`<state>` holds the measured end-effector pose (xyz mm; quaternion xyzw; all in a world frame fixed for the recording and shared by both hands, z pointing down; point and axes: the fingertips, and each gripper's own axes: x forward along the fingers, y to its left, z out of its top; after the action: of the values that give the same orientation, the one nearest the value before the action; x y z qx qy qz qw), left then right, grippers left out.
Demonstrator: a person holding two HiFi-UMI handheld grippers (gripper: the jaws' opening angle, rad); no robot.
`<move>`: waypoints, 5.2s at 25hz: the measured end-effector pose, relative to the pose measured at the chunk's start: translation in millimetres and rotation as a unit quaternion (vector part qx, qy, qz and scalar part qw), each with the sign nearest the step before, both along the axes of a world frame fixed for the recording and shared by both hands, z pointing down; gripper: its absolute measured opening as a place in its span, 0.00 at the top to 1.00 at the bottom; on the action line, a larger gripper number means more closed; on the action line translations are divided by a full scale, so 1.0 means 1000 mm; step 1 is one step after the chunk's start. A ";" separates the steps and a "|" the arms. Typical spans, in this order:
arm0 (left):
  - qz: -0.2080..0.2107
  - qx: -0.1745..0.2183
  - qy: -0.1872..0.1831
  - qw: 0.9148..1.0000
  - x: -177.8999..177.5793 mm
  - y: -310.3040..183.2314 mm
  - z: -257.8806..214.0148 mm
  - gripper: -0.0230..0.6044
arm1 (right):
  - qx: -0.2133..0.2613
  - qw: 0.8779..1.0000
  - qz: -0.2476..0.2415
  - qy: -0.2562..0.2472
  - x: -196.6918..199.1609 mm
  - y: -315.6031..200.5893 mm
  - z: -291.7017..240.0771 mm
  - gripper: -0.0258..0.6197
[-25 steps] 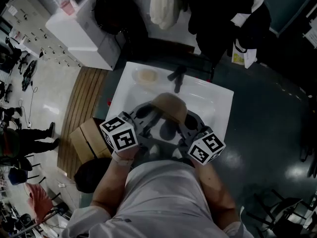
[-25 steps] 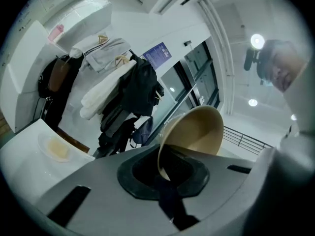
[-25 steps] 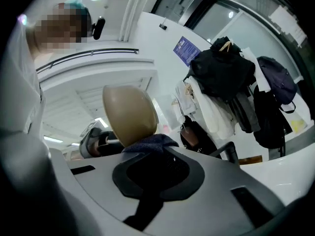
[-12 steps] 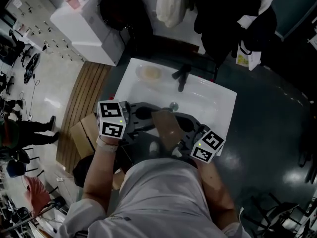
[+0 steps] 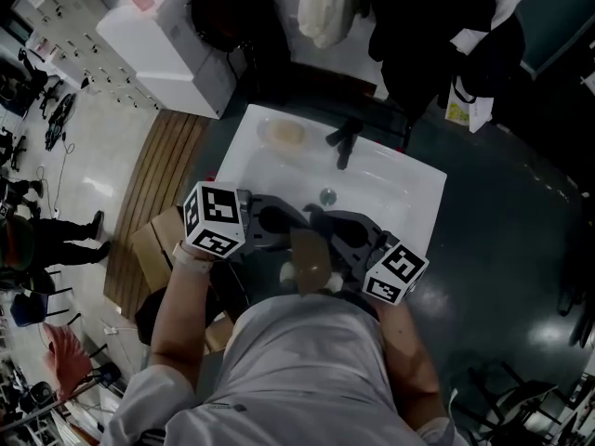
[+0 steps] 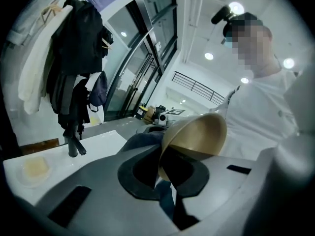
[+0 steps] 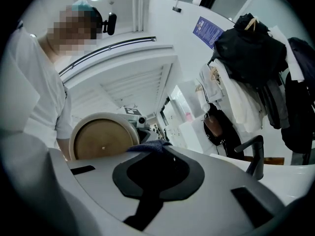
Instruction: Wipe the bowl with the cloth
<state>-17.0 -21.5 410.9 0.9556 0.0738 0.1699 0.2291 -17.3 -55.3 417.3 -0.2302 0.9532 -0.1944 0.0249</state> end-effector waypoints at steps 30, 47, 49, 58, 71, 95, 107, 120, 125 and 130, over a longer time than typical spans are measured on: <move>-0.174 -0.075 -0.068 0.979 -0.029 -0.056 0.064 0.93 | 0.117 0.986 -0.107 0.056 -0.013 0.037 -0.038 0.91; -0.231 -0.108 0.131 0.958 -0.047 -0.066 -0.002 0.94 | 0.078 0.997 -0.004 0.008 0.019 0.017 -0.020 0.91; -0.218 -0.111 0.161 0.956 -0.043 -0.059 -0.011 0.94 | 0.074 0.996 0.035 -0.043 0.027 0.011 -0.033 0.91; -0.180 -0.124 0.189 0.957 -0.024 -0.042 -0.016 0.94 | 0.065 0.989 0.058 -0.119 0.030 0.007 -0.049 0.91; -0.187 -0.113 0.108 0.970 -0.015 -0.037 0.013 0.94 | 0.108 0.985 0.039 -0.132 0.025 0.017 -0.083 0.91; -0.150 -0.098 0.146 0.973 -0.009 -0.019 0.001 0.94 | 0.020 0.991 0.077 -0.105 0.020 -0.007 -0.036 0.91; -0.203 -0.131 0.166 0.956 -0.030 -0.048 0.006 0.93 | 0.046 0.993 0.021 -0.111 0.015 0.012 -0.056 0.91; -0.133 -0.120 0.149 0.973 0.002 -0.017 0.001 0.94 | 0.064 0.990 0.029 -0.119 0.019 0.007 -0.077 0.91; -0.124 -0.117 0.148 0.974 0.005 -0.013 -0.006 0.94 | 0.034 0.992 0.052 -0.107 0.023 -0.001 -0.063 0.91; -0.141 -0.106 0.158 0.972 -0.006 -0.019 -0.014 0.94 | 0.009 0.994 0.047 -0.094 0.021 -0.001 -0.048 0.91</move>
<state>-23.4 -40.9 396.6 0.9414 -0.0084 -0.0255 0.3363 4.0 -56.7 368.9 -0.2553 0.9365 -0.2050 0.1253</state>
